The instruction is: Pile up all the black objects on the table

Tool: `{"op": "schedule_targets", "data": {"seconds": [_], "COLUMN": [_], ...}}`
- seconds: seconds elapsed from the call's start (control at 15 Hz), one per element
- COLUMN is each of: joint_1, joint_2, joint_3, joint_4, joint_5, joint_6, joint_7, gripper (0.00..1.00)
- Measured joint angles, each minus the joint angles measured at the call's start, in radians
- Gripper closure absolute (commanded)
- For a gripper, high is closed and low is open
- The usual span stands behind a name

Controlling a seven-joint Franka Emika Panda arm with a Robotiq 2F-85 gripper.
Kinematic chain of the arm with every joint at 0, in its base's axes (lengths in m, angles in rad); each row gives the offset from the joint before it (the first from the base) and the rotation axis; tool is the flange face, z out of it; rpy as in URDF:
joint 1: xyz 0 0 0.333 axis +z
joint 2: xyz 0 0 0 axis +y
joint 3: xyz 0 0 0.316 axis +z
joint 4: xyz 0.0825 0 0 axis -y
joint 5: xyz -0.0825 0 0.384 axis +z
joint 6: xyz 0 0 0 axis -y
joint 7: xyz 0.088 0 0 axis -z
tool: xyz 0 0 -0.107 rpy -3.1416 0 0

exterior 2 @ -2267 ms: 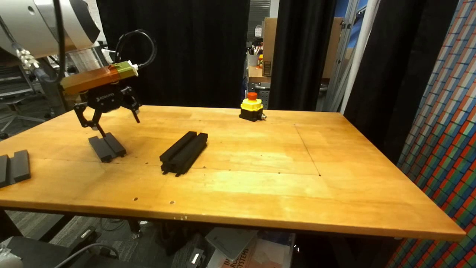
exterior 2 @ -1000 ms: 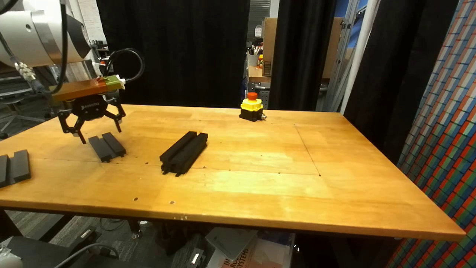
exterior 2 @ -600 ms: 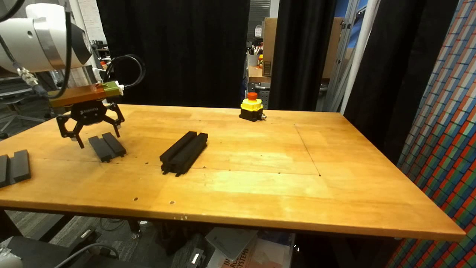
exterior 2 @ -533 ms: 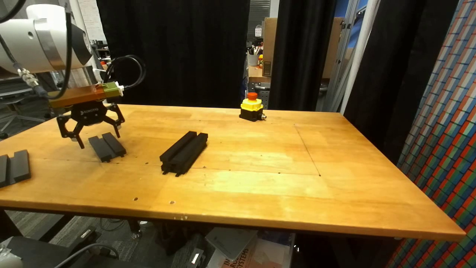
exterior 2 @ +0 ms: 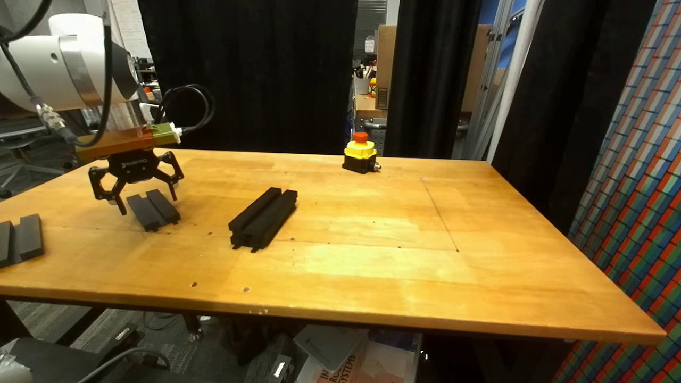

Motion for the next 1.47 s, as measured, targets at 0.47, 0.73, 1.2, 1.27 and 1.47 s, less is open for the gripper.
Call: {"op": "schedule_targets", "data": {"seconds": [0.47,0.73,1.2,1.27,1.47], "joint_1": [-0.005,-0.006,-0.004,0.0,0.029], "joint_2": [0.016,0.022,0.017,0.017,0.009], "joint_3": [-0.012,-0.016,-0.016,-0.015,-0.012], "joint_4": [0.002,0.003,0.004,0.004,0.004], "joint_5": [0.0,0.0,0.0,0.0,0.0], "joint_6": [0.012,0.026,0.036,0.036,0.034], "joint_7": [0.0,0.0,0.004,0.011,0.052], "gripper": [0.13,0.49,0.55,0.55,0.55]}}
